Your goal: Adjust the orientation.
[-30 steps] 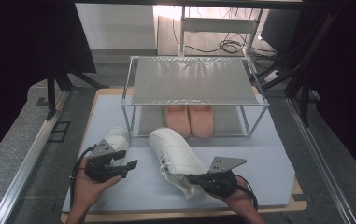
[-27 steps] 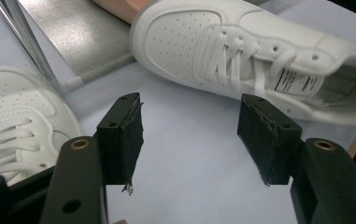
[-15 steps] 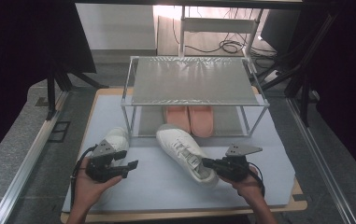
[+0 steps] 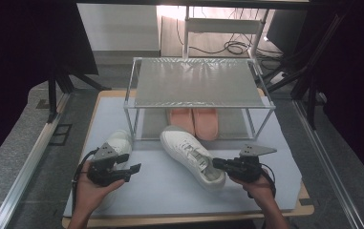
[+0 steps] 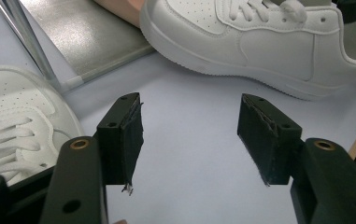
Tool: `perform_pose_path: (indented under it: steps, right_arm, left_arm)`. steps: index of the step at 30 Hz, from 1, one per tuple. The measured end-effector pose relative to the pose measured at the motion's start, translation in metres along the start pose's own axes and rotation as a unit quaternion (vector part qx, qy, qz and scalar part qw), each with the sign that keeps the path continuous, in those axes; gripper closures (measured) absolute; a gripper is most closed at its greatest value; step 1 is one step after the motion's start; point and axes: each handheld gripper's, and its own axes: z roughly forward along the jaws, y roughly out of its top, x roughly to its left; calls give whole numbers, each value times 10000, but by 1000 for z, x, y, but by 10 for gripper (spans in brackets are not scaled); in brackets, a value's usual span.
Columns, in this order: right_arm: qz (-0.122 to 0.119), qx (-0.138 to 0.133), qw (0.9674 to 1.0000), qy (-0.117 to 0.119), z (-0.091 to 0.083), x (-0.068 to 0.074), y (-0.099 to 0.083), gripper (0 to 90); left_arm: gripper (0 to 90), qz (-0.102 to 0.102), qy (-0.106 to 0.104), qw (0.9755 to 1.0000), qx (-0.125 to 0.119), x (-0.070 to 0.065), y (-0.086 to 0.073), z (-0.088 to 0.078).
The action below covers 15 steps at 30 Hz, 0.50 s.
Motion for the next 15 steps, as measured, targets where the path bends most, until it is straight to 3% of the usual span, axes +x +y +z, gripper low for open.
perform_pose_path:
  steps: [5,8,15]
  right_arm:
    - [24,39,9998,-199,-5,-6,-1,754]
    - [11,45,9997,-246,-4,-6,0,670]
    - [-21,30,9996,-292,-3,-5,10,587]
  left_arm:
    - [409,9,-3,10000,9,-1,0,1]
    - [409,8,0,10000,3,0,0,0]
    - [409,14,1,10000,-3,-1,1,0]
